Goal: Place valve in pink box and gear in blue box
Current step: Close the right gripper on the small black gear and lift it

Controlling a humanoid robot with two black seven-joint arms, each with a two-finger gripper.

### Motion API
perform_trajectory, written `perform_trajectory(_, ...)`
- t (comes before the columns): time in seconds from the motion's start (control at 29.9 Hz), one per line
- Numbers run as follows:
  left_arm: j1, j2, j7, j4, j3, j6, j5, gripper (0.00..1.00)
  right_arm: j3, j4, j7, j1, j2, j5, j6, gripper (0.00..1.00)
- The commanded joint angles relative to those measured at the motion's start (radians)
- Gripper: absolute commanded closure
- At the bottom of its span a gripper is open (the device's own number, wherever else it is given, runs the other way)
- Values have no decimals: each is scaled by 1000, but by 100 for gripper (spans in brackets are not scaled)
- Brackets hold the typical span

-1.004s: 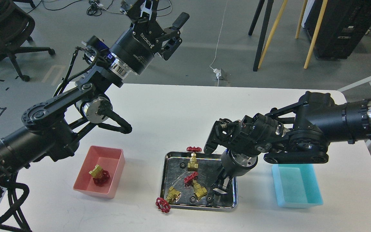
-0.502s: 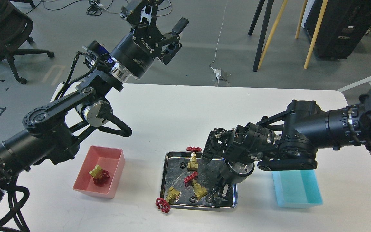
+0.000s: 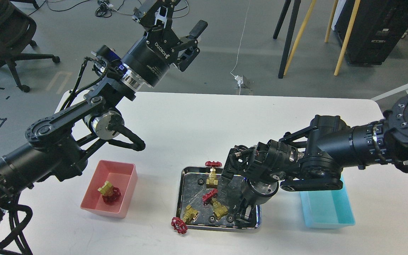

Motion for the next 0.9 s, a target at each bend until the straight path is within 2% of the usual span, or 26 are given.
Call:
perform_trajectory(0.0, 2, 1, 0, 0, 0, -1, 0, 15, -6, -10, 0, -3, 8, 0, 0, 46)
perform_trajectory(0.87, 19, -1, 0, -4, 0, -2, 2, 15, -6, -36, -1, -16, 22, 0, 0, 47)
